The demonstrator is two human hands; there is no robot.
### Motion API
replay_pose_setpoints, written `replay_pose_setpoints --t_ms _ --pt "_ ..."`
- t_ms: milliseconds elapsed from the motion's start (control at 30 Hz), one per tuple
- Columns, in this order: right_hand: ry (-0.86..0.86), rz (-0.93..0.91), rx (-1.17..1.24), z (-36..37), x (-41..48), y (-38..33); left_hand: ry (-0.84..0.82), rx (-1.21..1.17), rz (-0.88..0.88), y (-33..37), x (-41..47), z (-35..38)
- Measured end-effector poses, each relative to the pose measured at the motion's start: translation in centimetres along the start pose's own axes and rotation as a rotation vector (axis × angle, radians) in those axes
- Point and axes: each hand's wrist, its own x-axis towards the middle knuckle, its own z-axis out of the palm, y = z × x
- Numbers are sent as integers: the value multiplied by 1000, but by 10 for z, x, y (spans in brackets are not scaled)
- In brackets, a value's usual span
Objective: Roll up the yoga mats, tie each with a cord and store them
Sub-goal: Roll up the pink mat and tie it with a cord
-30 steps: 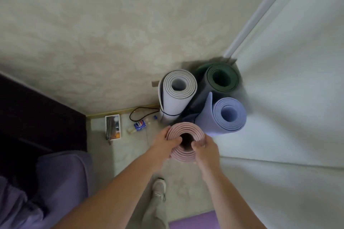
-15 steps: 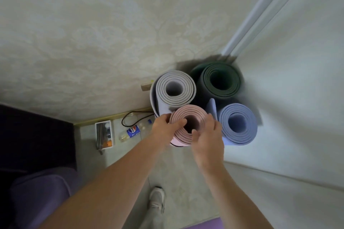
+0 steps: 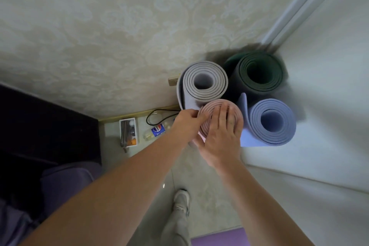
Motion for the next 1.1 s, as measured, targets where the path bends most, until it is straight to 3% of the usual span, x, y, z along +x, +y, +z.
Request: replay_pose_setpoints --t_ms 133,367,667,867,1100 --pt "-116 35 71 -33 -14 -7 48 -50 -67 6 -38 -11" --pt "-120 117 278 -149 -106 -64 5 -148 -92 34 -195 -85" --pt "83 304 344 -300 -350 -109 -81 -179 161 19 -491 -153" --pt "213 408 382 -339 -463 -90 -151 -26 250 8 -596 -121" --pt "245 573 489 -341 -590 -35 -294 96 270 -32 -685 -39"
